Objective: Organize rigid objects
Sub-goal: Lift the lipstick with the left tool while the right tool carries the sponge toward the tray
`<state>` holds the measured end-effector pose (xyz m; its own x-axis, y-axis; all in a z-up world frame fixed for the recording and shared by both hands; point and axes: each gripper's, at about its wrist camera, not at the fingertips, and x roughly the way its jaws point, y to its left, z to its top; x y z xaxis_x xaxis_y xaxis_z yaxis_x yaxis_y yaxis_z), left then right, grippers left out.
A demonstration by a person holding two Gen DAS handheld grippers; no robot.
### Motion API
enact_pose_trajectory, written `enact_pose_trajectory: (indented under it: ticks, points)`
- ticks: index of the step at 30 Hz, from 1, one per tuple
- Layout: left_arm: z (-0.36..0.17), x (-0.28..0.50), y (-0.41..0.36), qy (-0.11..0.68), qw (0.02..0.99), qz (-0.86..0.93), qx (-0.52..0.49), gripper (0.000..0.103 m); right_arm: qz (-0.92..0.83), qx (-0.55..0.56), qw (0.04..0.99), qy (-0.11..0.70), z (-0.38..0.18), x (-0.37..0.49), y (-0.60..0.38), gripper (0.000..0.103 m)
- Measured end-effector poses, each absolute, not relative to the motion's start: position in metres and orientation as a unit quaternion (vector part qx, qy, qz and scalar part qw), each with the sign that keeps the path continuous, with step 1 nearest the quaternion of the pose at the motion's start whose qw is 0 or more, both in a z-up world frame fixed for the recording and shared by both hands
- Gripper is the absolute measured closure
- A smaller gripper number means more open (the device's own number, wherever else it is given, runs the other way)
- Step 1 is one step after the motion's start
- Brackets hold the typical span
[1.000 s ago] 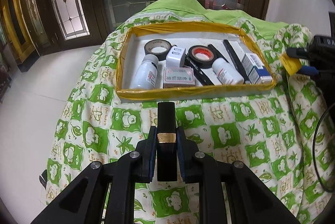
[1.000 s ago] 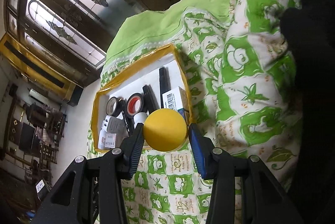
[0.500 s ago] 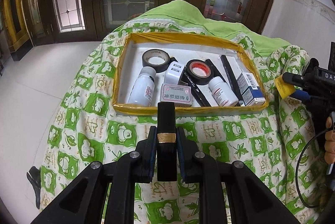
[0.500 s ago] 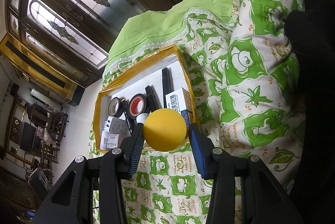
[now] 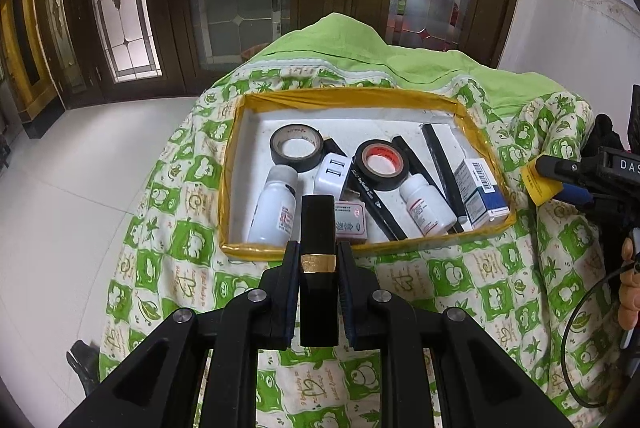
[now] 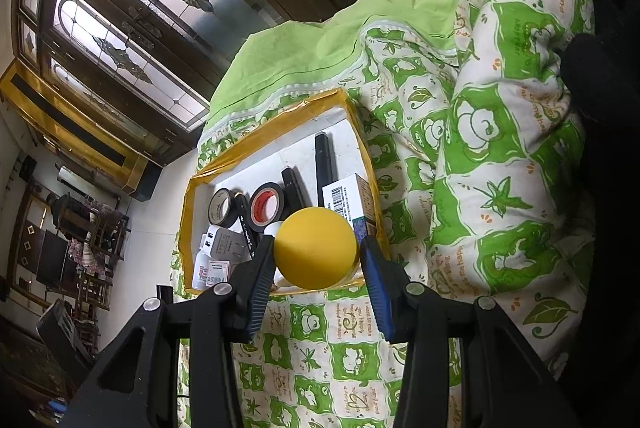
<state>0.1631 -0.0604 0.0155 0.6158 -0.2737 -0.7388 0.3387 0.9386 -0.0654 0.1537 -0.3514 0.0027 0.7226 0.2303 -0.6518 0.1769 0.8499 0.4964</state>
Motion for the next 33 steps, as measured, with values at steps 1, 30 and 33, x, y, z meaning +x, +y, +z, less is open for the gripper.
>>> enact_pose_trajectory:
  ticks: [1,30,33]
  points:
    - [0.016,0.163,-0.061,0.403,0.898,-0.17,0.041,0.085,0.015,0.274,0.887,0.372,0.003,0.153,-0.352,0.061]
    - [0.024,0.212,-0.082,0.42,0.888,-0.181,0.043,0.085,0.012,0.245,0.9,0.36,0.015,0.231,-0.357,0.061]
    - [0.029,0.227,-0.09,0.423,0.886,-0.187,0.033,0.085,0.011,0.214,0.907,0.362,0.016,0.242,-0.35,0.061]
